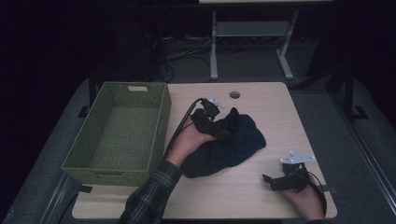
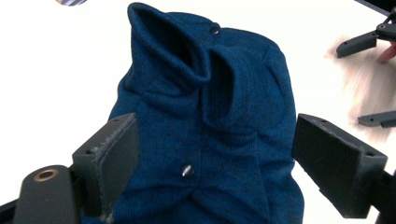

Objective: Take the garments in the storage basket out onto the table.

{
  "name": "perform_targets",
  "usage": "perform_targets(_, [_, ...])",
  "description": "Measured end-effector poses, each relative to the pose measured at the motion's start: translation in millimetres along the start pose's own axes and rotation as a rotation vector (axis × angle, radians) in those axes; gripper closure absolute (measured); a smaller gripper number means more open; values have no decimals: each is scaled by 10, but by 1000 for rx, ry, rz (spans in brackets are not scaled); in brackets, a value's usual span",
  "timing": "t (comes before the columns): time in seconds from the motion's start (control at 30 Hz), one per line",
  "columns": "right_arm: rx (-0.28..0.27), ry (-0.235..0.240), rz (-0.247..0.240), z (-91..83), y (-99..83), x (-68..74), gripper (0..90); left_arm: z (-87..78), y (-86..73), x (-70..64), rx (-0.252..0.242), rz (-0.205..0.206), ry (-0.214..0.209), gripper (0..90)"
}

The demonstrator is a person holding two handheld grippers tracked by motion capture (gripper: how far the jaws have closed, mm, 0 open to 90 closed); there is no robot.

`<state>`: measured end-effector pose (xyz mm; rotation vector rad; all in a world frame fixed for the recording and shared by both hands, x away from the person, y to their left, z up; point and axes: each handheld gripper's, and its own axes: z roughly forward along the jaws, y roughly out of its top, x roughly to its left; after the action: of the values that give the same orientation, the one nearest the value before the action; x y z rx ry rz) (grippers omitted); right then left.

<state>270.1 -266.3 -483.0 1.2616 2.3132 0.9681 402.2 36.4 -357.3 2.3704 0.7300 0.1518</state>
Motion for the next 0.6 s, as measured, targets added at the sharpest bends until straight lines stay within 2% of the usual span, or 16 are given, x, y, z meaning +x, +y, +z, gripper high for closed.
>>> perform_targets(0.13, [1,0,1,0,0,1,14,-105,-131,-29,-23,-3,-12,337])
perform_targets(0.23, [2,0,2,-1,0,2,14,-139,-246,-45,-17,-18,-3,502])
perform_targets(0.37, [1,1,2,0,0,1,14,-125,-419,-80,12,-36,-11,707])
perform_targets(0.5, [1,0,1,0,0,1,13,-74,-584,-139,57,-33,-11,850])
perform_targets(0.6, [1,0,2,0,0,1,13,-32,-678,-184,81,-35,-12,898])
